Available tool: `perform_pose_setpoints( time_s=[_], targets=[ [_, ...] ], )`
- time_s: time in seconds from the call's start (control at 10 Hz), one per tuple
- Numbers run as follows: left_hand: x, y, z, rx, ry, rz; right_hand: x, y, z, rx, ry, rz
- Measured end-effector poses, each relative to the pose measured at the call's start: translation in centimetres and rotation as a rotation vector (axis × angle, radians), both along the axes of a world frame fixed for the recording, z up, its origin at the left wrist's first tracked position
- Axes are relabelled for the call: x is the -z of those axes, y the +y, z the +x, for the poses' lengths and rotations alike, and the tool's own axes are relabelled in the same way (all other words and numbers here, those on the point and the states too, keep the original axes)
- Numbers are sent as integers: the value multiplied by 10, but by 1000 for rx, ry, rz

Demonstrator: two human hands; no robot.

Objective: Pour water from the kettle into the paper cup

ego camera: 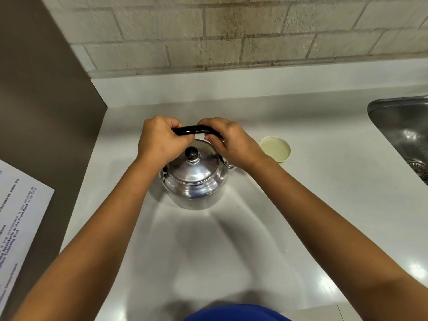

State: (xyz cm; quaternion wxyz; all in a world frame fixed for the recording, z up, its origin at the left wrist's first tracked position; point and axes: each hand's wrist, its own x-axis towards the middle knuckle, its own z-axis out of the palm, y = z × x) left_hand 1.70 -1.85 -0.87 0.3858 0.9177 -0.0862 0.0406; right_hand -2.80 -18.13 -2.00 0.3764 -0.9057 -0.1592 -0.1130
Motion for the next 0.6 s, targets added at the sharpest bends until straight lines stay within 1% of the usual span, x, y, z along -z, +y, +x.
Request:
perform_pose_setpoints(
  time_s=[0.3,0.4,0.5,0.6],
  targets=[
    [0,3,-3,30,-38,26,6,1,0,33,-4,49],
    [-6,9,0,178,48,106,8,-2,-3,38,-1,39],
    [-14,13,1,300,129,100,5,-5,-6,48,8,37],
    [-22,15,-5,376,167,79,-1,-4,-8,106,4,64]
  ],
)
